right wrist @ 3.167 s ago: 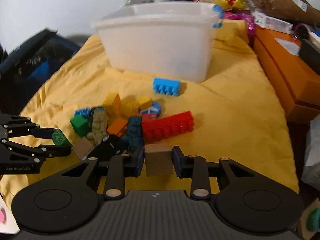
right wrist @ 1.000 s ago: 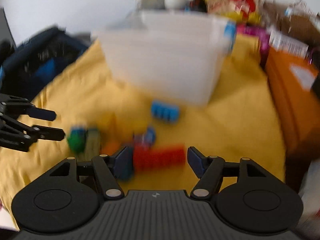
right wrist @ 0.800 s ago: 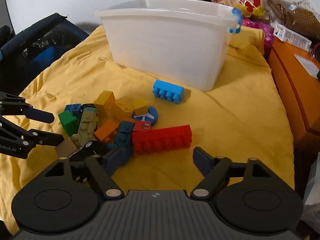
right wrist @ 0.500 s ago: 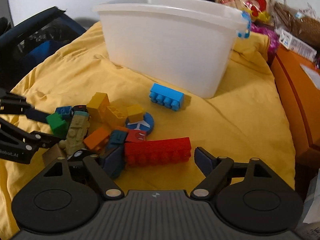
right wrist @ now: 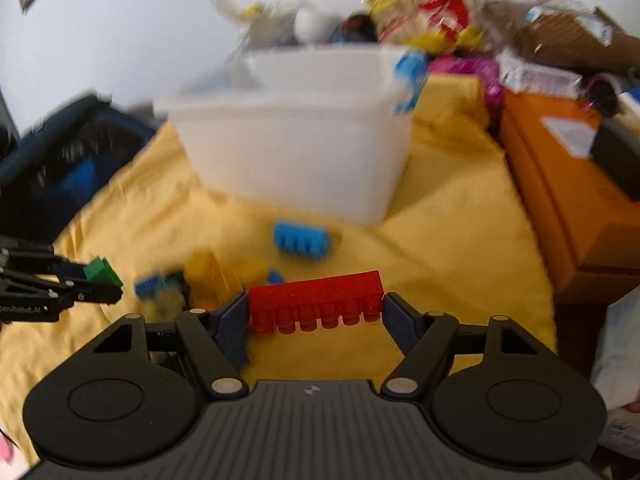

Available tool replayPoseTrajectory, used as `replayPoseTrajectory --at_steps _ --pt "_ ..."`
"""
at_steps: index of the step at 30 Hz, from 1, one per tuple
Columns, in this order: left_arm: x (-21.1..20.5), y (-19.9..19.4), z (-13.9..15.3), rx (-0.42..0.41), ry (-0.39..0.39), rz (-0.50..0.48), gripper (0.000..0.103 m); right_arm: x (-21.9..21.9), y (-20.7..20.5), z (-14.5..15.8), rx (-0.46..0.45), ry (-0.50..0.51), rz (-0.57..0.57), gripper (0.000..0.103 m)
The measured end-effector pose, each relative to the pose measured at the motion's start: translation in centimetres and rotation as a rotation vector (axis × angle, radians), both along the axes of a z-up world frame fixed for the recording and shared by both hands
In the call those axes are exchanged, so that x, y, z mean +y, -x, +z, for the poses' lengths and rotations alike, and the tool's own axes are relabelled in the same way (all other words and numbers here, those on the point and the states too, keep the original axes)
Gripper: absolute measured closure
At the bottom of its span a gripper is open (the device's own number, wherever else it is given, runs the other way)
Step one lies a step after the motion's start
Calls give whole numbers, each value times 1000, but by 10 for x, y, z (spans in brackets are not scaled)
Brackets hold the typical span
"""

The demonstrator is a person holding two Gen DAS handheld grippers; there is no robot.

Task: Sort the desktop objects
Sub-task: 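Grasp the green brick with the left tool while the right tool grasps the long red brick, then carry both bricks over the white bin and open both tools to drop them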

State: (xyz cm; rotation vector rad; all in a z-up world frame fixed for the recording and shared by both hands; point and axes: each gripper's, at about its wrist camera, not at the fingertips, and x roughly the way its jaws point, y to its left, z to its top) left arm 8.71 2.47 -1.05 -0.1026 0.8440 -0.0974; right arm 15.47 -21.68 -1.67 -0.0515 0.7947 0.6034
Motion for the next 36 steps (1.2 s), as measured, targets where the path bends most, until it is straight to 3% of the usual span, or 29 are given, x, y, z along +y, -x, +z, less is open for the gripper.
replayPoseTrajectory --at_steps 8,16,21,25,36 --pt "11 -47 81 -125 29 12 69 12 -34 79 -92 -97 -30 27" --pt "15 -124 136 -150 4 -14 69 33 -91 128 -94 -106 -31 27" --pt "19 -166 147 -83 36 -8 69 46 -122 139 -49 -77 -30 27" --pt "18 -189 147 -51 13 -16 69 52 -145 134 12 -68 -49 27" --pt "15 -215 137 0 -15 -5 69 62 -167 116 48 1 -43 27"
